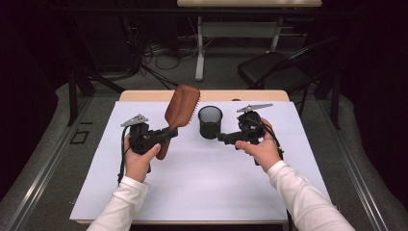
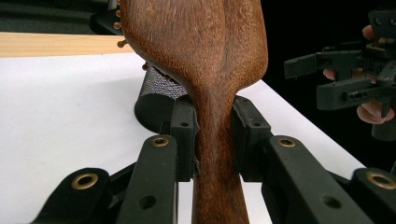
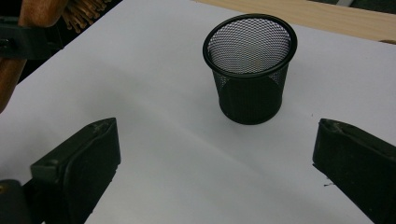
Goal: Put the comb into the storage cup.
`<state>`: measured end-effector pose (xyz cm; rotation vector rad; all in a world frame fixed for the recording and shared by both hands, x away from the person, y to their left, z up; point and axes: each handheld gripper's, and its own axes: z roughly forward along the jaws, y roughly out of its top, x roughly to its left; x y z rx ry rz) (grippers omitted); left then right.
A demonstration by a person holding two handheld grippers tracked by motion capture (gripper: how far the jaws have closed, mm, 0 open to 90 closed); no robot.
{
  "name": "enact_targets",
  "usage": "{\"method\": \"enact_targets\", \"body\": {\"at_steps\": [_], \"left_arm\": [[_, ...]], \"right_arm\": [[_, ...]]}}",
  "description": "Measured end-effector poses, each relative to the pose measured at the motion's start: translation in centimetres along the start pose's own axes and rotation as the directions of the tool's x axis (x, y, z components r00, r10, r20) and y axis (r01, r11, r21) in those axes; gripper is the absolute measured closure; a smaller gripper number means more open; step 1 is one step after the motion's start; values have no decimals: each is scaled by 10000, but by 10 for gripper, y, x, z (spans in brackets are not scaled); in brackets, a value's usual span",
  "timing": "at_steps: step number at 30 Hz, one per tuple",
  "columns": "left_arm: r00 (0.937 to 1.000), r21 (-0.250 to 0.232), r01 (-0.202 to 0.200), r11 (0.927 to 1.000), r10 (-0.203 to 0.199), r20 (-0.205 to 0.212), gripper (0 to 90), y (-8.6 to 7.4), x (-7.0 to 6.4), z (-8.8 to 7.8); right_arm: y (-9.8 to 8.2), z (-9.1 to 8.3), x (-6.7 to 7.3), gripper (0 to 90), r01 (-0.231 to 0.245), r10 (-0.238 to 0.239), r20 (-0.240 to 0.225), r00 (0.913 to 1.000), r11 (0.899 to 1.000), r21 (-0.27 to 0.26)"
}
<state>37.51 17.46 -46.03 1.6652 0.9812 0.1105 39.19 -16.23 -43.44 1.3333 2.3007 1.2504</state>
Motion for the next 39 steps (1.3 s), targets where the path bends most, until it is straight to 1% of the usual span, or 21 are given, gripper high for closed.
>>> {"method": "enact_targets", "body": {"at_steps": [5,8,13,14,16,17,19,20,22,23,24,25,26,30,31,32,33,34,35,38,39], "left_arm": [[10000,-27,-3,10000,3,15,730,0,0,0],[10000,-22,-4,10000,4,6,730,-1,0,0],[10000,4,-8,10000,8,7,730,-1,0,1],[10000,7,-7,10000,7,2,730,-1,0,1],[10000,-3,-21,10000,21,4,730,-2,0,2],[10000,1,1,10000,-1,10,730,-2,-1,2],[10000,24,-15,10000,15,23,730,-2,-1,3],[10000,18,-12,10000,12,31,730,-2,-1,3],[10000,33,-28,10000,28,42,730,-3,-1,3],[10000,45,-21,10000,20,41,730,-3,-1,4],[10000,59,-7,10000,7,33,730,-3,-1,4],[10000,59,-7,10000,7,33,730,-3,-1,4],[10000,63,-4,10000,4,47,730,-3,-1,4],[9999,82,-37,10000,36,100,730,-4,-2,6],[9999,88,-36,10000,35,104,730,-4,-2,6],[9999,98,-41,9999,39,117,730,-4,-2,6],[9999,109,-46,9999,44,118,730,-4,-2,7],[9999,113,-56,9999,55,120,730,-4,-3,7],[9999,110,-69,9999,67,141,730,-5,-3,7],[9998,153,-82,9998,79,192,730,-5,-4,8],[9998,161,-90,9998,87,205,730,-5,-5,9]], "right_arm": [[7,3,0,6,-80,81,-144,9999,9999,88],[15,8,-1,7,-244,247,-210,9995,9996,153],[22,11,-2,7,-429,431,-344,9985,9991,73],[26,12,-3,8,-599,603,-404,9974,9981,119],[27,13,-3,9,-622,626,-436,9971,9980,107],[31,15,-3,14,-792,795,-549,9953,9968,76],[33,16,-3,17,-872,871,-619,9943,9962,20],[36,17,-3,28,-1090,1080,-831,9907,9940,-73],[40,18,-2,35,-1319,1292,-1102,9855,9911,-169],[40,18,-2,35,-1319,1292,-1102,9855,9911,-169],[43,19,-1,43,-1480,1425,-1396,9799,9886,-296],[43,19,-1,43,-1480,1425,-1396,9799,9886,-296],[46,20,1,44,-1583,1510,-1557,9762,9868,-353],[51,24,5,45,-1648,1541,-1803,9715,9853,-458],[51,24,5,45,-1648,1541,-1803,9715,9853,-458],[54,25,8,45,-1721,1588,-1962,9676,9837,-523],[54,25,8,45,-1721,1588,-1962,9676,9837,-523],[56,27,10,45,-1761,1610,-2088,9646,9828,-558],[56,27,10,45,-1761,1610,-2088,9646,9828,-558],[60,29,13,45,-1873,1691,-2287,9587,9805,-600],[60,29,13,45,-1873,1691,-2287,9587,9805,-600]]}}
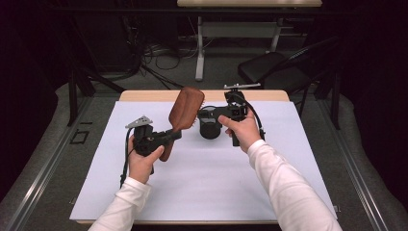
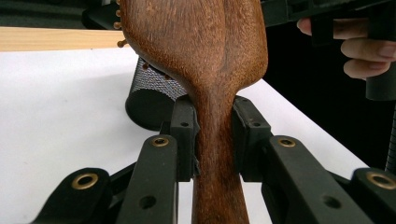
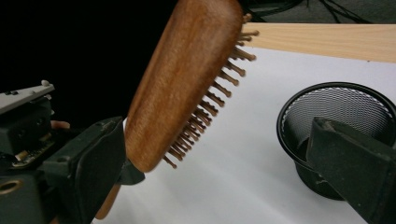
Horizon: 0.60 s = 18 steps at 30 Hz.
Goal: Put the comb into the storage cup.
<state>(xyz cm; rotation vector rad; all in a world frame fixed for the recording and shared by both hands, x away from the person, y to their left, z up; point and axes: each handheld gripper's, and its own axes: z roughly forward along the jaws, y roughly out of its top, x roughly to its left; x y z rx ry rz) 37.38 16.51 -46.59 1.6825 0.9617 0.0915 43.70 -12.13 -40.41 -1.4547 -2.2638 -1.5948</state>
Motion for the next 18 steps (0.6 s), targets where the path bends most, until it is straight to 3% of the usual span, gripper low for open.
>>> {"method": "enact_targets", "body": {"at_steps": [18], "left_arm": [[9993,161,-164,9997,158,344,730,-2,-9,6]], "right_arm": [[6,7,-1,50,-552,544,-352,9979,9982,-223]]}}
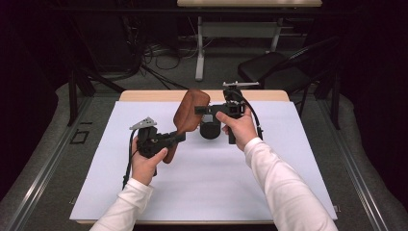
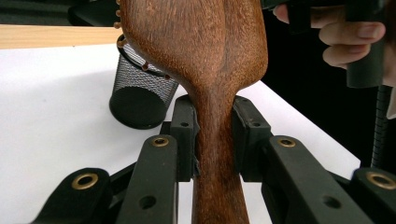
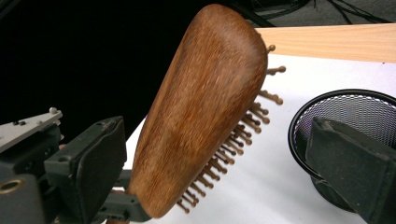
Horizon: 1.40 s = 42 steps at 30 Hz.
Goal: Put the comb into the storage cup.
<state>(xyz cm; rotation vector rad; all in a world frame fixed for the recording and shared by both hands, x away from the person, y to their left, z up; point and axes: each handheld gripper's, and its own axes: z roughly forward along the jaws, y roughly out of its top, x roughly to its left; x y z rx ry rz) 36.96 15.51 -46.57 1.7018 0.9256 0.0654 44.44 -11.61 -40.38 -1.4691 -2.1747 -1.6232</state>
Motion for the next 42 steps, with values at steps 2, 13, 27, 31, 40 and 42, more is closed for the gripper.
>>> {"method": "enact_targets", "body": {"at_steps": [2,13,27,31,40,42], "left_arm": [[10000,-13,-20,10000,20,45,730,0,-1,0],[9994,-11,-123,9999,123,319,730,0,-8,2],[9987,107,-210,9997,205,460,730,-1,-12,7],[9986,103,-219,9997,214,487,730,-1,-12,7],[9983,114,-144,9998,137,573,730,-2,-10,8],[9980,106,-108,9999,101,616,730,-2,-10,8]], "right_arm": [[0,0,-1,51,-103,103,-21,9999,9999,-40],[1,5,-7,81,-621,617,-448,9971,9980,-85],[-2,15,-5,144,-862,860,-1105,9901,9963,38],[-2,16,-5,145,-916,916,-1197,9886,9958,52],[-2,17,-7,164,-1024,1013,-1386,9852,9947,-6],[-2,17,-7,167,-1042,1030,-1373,9852,9946,-17]]}}
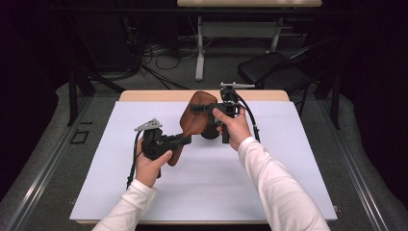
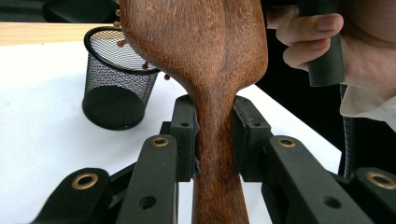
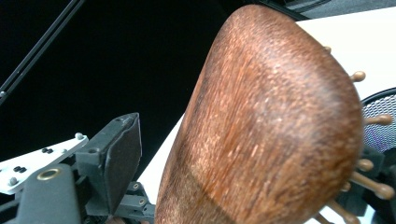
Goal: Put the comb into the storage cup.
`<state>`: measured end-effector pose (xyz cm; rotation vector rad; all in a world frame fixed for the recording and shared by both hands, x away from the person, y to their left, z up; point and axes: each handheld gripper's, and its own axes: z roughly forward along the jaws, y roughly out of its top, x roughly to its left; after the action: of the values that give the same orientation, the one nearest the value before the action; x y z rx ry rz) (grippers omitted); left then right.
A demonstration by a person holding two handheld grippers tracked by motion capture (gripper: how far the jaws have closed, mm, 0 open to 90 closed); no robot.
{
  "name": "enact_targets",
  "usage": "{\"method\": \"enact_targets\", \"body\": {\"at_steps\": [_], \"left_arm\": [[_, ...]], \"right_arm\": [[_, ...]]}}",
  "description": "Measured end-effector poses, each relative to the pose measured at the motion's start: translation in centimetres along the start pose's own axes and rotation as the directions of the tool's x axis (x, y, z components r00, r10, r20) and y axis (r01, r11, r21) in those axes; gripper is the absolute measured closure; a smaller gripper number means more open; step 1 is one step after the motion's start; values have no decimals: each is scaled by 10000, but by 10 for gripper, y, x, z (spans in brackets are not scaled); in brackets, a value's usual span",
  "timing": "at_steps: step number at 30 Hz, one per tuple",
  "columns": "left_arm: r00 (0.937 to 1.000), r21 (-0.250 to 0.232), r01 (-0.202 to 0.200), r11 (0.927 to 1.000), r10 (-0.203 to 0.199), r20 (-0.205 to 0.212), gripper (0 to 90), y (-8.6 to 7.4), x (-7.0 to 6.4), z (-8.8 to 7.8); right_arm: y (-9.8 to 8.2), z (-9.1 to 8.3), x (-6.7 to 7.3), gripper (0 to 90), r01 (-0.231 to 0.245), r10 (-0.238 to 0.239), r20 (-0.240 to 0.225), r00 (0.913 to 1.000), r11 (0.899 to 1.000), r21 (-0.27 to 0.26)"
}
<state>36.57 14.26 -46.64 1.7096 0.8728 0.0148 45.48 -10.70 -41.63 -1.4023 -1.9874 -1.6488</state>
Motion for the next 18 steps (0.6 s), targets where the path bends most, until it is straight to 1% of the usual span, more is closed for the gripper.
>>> {"method": "enact_targets", "body": {"at_steps": [1,2,3,5,10,11,12,13,14,15,17,18], "left_arm": [[10000,3,16,10000,-16,4,730,0,0,0],[10000,5,18,10000,-18,1,730,0,1,0],[10000,18,-9,10000,9,-6,730,0,1,0],[10000,12,13,10000,-13,-1,730,-1,1,0],[10000,57,-27,10000,27,-35,730,-1,2,1],[10000,72,-17,10000,18,-54,730,-2,2,1],[10000,72,-17,10000,18,-54,730,-2,2,1],[10000,67,-2,10000,3,-67,730,-2,3,1],[10000,78,-7,10000,7,-74,730,-2,3,1],[10000,96,-3,10000,3,-57,730,-2,4,1],[10000,108,-12,9999,13,-70,730,-2,4,1],[10000,122,-23,9999,24,-76,730,-2,4,1]], "right_arm": [[0,0,-1,189,22,-22,40,10000,10000,-31],[0,0,-1,189,22,-22,40,10000,10000,-31],[0,0,-1,211,66,-65,137,9999,9999,-81],[0,0,-2,217,70,-69,148,9999,9999,-103],[-1,0,-4,255,-69,72,135,9999,9998,-186],[-1,0,-6,287,-126,129,137,9998,9997,-214],[-1,0,-6,287,-126,129,137,9998,9997,-214],[-1,-1,-8,332,-239,240,44,9997,9993,-288],[-1,-1,-8,332,-239,240,44,9997,9993,-288],[-1,-1,-11,367,-471,468,-106,9988,9983,-335],[-1,-2,-14,377,-620,610,-263,9978,9974,-373],[-1,-2,-14,377,-620,610,-263,9978,9974,-373]]}}
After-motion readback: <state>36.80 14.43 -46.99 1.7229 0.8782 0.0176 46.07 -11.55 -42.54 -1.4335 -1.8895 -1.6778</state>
